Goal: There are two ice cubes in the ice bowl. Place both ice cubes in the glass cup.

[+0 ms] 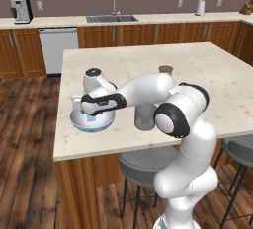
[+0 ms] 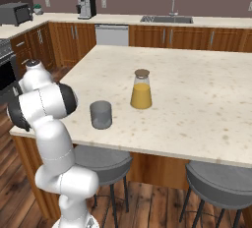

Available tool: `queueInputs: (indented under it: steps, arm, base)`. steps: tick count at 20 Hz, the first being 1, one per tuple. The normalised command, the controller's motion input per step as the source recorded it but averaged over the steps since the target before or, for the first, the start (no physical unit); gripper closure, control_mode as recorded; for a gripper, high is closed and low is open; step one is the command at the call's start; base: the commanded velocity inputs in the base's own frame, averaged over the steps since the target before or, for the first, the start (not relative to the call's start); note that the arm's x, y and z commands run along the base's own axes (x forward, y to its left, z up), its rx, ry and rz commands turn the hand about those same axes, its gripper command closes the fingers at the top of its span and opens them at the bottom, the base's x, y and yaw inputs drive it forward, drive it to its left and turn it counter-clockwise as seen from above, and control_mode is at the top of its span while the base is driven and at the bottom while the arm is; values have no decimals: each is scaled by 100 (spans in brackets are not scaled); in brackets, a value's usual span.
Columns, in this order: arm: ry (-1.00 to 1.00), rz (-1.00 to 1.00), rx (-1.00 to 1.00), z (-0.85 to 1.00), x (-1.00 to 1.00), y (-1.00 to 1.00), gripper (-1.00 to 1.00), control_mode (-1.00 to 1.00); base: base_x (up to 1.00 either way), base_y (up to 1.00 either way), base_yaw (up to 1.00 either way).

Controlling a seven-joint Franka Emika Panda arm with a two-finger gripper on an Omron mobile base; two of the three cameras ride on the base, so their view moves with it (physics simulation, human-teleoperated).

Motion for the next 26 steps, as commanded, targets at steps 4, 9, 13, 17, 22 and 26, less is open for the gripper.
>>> queueInputs:
  steps: [4, 9, 13, 17, 22, 26]
  arm:
    - [0, 4, -2, -7, 0, -1, -100, -100]
    - [0, 2, -2, -21, 7, -20, -100, -100]
    - [0, 1, 0, -15, 0, -33, -100, -100]
    - [0, 0, 0, 0, 16, -1, -100, -100]
    - [0, 0, 0, -4, 27, 3, -100, -100]
    - [0, 0, 0, -6, 20, 16, -100, -100]
  base:
    - [0, 0, 0]
    - [0, 0, 0]
    - [0, 0, 0]
    - [0, 0, 0]
    - [0, 0, 0]
    - [0, 0, 0]
